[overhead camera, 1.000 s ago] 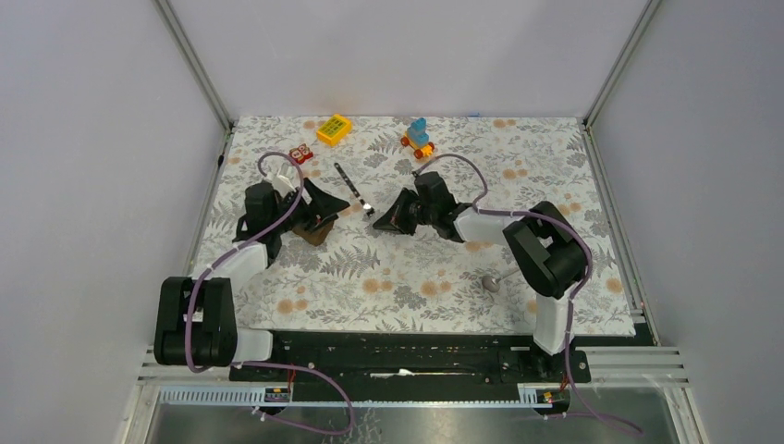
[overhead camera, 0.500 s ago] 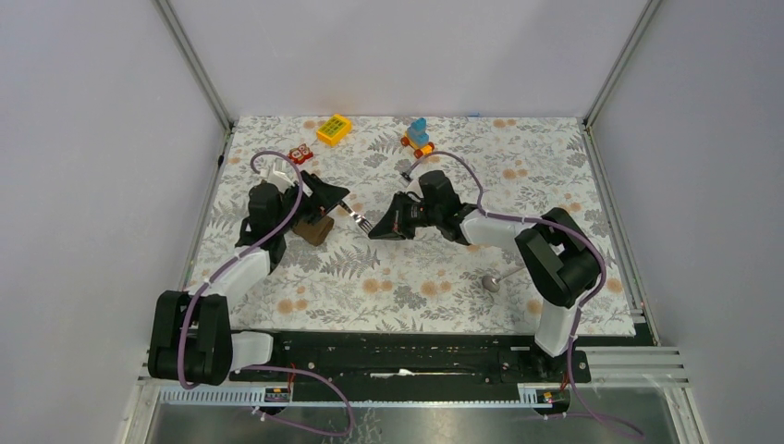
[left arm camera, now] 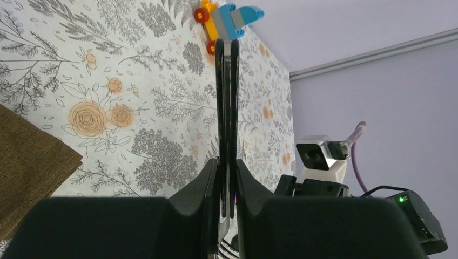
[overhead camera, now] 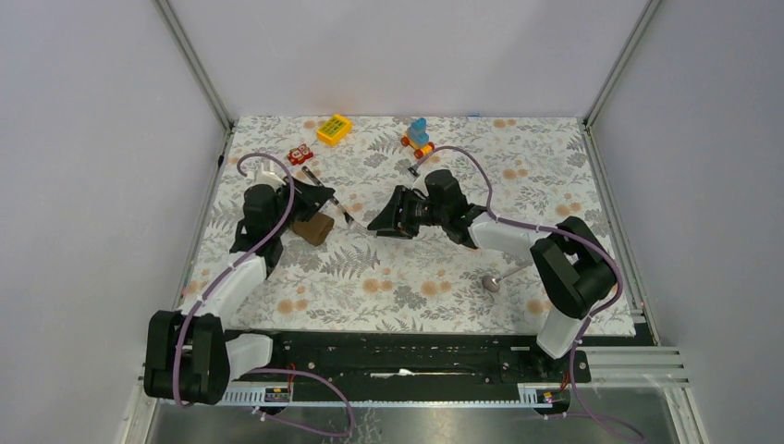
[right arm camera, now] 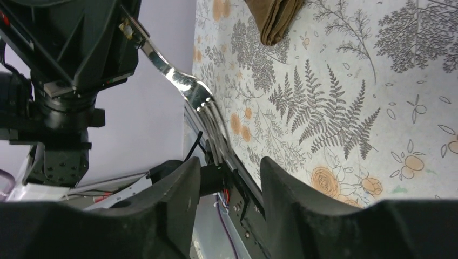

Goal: Fold the napkin into a case and place the utensils inside
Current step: Pass from the right arm to the left, then pass from the left arm to the right

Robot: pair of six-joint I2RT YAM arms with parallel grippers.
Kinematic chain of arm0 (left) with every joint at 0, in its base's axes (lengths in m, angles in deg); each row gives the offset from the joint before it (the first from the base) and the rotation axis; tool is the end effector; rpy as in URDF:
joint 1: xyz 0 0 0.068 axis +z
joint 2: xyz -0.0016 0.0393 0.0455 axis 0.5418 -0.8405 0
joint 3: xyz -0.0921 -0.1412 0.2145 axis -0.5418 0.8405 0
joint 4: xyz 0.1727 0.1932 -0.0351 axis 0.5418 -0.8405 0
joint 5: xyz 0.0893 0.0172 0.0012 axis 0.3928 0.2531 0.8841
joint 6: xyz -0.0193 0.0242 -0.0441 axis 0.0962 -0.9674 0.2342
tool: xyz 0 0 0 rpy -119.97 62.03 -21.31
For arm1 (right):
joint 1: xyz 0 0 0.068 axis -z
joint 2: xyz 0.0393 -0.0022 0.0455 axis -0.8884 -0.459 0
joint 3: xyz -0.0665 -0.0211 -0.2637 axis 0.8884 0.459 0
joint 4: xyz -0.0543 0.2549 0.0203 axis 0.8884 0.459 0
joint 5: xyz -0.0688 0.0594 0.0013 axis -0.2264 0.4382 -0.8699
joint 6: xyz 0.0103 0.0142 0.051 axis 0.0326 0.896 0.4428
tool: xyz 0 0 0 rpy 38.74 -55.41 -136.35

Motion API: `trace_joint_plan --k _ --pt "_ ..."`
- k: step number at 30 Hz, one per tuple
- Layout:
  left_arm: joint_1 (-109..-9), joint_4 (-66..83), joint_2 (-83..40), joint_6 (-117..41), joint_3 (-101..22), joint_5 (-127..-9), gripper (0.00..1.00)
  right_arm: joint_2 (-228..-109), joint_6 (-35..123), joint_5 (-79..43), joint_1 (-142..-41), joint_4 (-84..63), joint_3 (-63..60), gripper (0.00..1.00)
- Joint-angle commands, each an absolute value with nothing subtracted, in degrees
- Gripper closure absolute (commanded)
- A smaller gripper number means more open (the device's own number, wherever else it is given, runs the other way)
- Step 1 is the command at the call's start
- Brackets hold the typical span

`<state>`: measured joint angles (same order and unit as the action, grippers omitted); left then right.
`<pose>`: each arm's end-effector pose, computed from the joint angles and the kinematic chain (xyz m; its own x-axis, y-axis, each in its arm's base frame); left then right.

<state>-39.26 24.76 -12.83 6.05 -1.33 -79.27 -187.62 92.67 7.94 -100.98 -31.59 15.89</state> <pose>0.2565 -0.0409 0.2455 -0.4919 -0.7252 -0.4818 0.0356 0.5361 -0.8434 0.2901 0.2546 0.2165 -0.9220 0.1399 -0.3611 -0.2888 0.3726 0.8819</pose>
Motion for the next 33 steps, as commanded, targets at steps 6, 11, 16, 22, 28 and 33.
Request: trace_joint_plan --k 6,11,16,22,28,33 --pt "-39.2 38.7 -3.7 8.5 7.2 -71.2 1.0 -186.2 106.0 0.2 -104.3 -44.0 18.8 0.41" --pt "-39.2 43.2 -0.3 7.9 10.9 -68.3 1.0 -188.4 113.2 0.1 -105.7 -48.1 19.1 0.46" --pt "-39.2 45.8 0.9 9.2 12.5 -67.4 1.0 -189.6 114.5 -1.7 -106.5 -47.1 18.6 0.49" --pt "-39.2 48.1 0.6 11.1 13.8 -67.7 1.0 -190.5 114.7 -3.1 -106.6 -47.0 18.0 0.52" --pt "-39.2 50.7 0.0 13.7 15.6 -68.6 1.0 -192.3 114.7 -3.6 -106.6 -48.0 16.0 0.75" --pt "-38.5 43.3 -0.1 11.1 12.5 -69.3 0.86 -192.0 114.6 -5.8 -106.5 -46.4 15.0 1.0"
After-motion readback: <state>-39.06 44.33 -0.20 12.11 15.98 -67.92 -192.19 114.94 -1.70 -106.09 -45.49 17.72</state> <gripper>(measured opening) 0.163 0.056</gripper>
